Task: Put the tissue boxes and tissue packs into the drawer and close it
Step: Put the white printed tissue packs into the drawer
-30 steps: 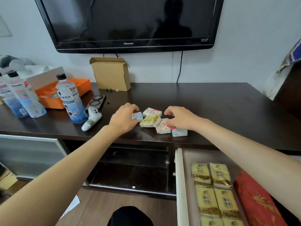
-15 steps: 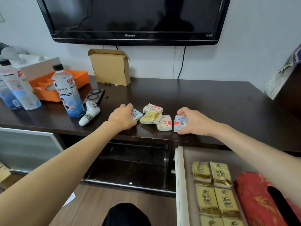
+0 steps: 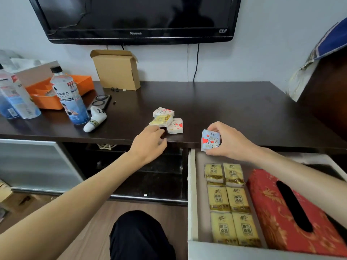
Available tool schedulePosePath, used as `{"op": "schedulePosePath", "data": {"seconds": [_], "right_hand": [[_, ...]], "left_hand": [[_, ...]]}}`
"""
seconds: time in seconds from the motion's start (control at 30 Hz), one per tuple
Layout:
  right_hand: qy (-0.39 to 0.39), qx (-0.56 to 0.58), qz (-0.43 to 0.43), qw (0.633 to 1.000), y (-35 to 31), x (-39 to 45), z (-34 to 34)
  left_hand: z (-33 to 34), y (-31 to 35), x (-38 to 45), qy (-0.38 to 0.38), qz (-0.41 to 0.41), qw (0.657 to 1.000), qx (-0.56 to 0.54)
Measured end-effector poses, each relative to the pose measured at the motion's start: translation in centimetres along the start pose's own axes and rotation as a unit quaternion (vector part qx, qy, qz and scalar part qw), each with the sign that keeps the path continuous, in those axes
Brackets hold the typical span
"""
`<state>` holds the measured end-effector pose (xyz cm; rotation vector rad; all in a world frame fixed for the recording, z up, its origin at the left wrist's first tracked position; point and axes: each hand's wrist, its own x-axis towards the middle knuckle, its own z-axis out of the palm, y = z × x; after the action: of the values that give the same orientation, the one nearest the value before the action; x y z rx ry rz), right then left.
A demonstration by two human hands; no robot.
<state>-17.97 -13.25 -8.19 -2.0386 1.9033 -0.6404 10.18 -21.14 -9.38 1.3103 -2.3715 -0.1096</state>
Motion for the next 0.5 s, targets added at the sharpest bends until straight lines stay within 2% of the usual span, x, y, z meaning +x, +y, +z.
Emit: {"op": "schedulePosePath", "data": {"seconds": [0.1, 0.2, 0.4, 0.5], "right_hand": [[0.023, -0.018, 0.006, 1.0, 0.1, 1.1, 0.4], [-0.002, -0.062, -0.012, 0.998, -0.5, 2.5, 0.9], [-0.002, -0.036, 0.007, 0.999, -0.3, 4.4, 1.2], [-0.009, -0.039, 0.006, 0.999, -0.4, 5.0, 1.2]], "left_hand": [[0.1, -1.4, -0.1, 0.083, -0.02, 0.993, -0.082], [0.8, -2.4, -0.1, 0.058, 0.012, 0.997, -0.046], [1.4, -3.3, 0.1, 0.044, 0.072, 0.996, -0.014], [1.4, -3.0, 0.4, 0.052, 0.073, 0.996, -0.025]]}}
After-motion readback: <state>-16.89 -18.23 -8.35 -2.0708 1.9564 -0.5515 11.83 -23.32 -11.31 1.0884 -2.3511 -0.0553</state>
